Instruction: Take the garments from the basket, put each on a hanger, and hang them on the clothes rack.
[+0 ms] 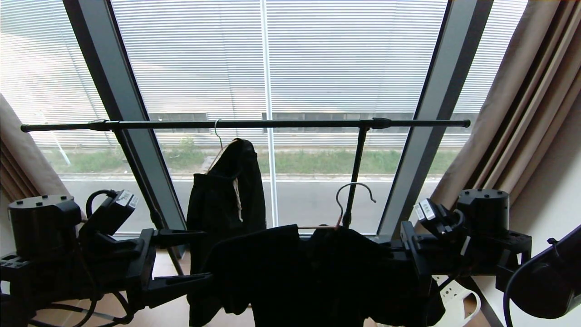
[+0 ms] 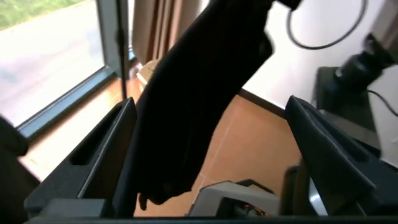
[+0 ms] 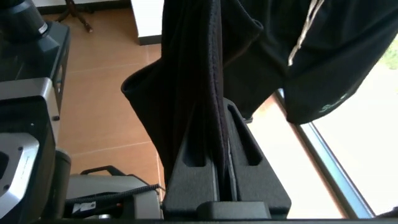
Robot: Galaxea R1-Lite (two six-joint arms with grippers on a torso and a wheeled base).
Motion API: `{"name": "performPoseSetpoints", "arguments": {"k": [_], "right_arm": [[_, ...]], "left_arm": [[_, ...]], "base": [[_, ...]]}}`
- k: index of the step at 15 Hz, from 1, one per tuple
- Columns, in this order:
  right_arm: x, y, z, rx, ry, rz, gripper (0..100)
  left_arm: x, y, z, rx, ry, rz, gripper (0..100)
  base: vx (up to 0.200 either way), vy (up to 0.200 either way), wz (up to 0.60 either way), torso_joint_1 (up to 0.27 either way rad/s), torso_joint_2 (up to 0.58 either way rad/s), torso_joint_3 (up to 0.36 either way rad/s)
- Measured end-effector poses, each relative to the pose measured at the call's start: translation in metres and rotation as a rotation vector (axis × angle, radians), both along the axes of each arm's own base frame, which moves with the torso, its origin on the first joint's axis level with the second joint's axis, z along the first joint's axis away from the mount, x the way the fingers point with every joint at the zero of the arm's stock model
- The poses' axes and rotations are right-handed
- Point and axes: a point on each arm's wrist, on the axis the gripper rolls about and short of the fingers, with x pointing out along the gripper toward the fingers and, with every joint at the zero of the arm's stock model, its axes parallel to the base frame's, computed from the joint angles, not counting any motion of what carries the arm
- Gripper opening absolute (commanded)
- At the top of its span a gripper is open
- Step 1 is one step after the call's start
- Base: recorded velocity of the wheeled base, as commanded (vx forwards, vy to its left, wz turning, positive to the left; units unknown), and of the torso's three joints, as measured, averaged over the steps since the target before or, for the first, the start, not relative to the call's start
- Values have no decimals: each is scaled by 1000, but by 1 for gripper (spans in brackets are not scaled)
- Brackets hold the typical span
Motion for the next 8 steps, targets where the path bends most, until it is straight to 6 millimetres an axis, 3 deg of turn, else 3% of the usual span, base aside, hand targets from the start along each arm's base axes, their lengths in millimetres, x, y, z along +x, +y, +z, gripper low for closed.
{"name": "performPoseSetpoints", "arguments": {"k": [8], "right_arm": [[-7,16,-6,-13,22,51,0]], "left_arm": [[14,-19,1,61,-190,-106,100]], "base": [[0,0,0,0,0,0]]}}
